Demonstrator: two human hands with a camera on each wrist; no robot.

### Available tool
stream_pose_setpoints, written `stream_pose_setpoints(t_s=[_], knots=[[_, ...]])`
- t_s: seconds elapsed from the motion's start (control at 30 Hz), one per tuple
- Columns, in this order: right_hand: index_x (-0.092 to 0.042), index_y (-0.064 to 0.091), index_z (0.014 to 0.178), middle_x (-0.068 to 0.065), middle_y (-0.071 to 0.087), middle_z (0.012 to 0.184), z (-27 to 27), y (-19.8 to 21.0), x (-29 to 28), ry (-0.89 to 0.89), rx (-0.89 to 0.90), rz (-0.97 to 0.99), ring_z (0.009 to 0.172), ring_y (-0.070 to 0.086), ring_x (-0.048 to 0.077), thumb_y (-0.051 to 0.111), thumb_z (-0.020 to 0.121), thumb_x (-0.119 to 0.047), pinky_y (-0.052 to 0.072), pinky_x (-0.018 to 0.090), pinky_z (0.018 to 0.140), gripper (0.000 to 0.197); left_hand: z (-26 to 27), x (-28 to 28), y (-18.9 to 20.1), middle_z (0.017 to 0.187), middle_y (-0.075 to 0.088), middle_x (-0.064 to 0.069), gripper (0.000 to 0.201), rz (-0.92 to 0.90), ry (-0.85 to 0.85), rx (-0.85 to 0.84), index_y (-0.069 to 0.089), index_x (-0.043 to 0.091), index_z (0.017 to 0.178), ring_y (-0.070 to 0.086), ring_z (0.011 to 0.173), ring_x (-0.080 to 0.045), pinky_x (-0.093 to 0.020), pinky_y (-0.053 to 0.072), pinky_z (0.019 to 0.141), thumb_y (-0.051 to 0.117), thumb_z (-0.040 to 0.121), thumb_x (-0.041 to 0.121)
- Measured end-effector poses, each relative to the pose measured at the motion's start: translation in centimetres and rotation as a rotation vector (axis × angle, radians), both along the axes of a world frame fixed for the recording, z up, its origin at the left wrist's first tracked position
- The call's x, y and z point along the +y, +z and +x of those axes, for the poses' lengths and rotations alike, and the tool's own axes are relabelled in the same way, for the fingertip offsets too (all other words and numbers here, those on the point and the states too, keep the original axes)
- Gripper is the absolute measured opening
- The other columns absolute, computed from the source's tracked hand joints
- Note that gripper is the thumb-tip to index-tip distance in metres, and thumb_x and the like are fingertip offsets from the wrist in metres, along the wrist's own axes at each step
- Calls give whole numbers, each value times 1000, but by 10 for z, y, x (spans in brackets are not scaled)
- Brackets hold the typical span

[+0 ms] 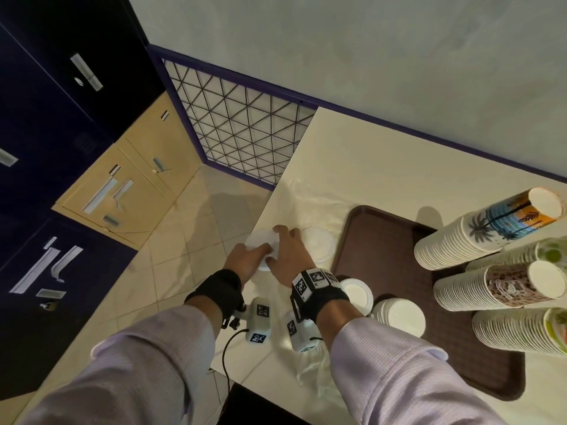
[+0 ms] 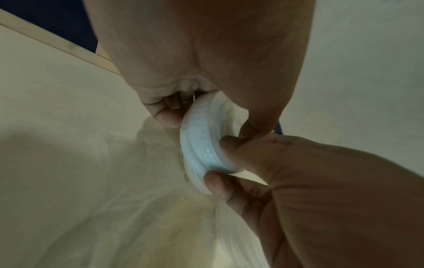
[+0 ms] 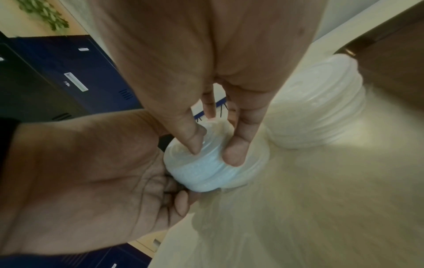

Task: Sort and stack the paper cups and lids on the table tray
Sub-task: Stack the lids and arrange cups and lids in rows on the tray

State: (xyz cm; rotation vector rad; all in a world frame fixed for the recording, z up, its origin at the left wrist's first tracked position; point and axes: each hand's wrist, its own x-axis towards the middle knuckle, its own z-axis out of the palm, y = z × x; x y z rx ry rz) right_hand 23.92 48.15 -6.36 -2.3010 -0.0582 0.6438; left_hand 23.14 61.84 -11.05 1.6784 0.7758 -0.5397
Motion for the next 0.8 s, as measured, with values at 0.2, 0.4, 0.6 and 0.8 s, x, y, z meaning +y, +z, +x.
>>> stream_pose_setpoints(t_s=[0.2,0.4,0.6,0.8], knots=[[-19,31,149,7,34,140,-1,1,-9,-27,32,47,118,55,32,63,92,-9,49,30,95,66,0,-2,-4,117,73,-12,88,-11,23,-10,62,14,127,70,104,-33,-38,54,77,79,51,56],[-16,41,144,10,40,136,2,20,-25,-63,-30,11,115,59,32,55,93,-2,52,34,94,56,-2,-7,7,113,73,-13,88,-56,15,-21,67,10,124,63,89,-27,-31,46,64,82,49,53],[-9,49,139,15,41,134,30,29,-58,-254,-101,-183,117,50,39,56,94,-12,46,43,100,46,-1,-7,5,121,67,-11,87,-112,14,-17,59,13,133,62,95,-26,-30,45,66,82,57,48],[-8,45,136,15,42,136,50,8,-60,-253,75,-343,125,42,40,60,93,-35,42,41,88,53,-5,-4,3,129,64,-5,93,-227,56,-31,52,24,140,61,113,-24,-31,49,81,87,56,41]])
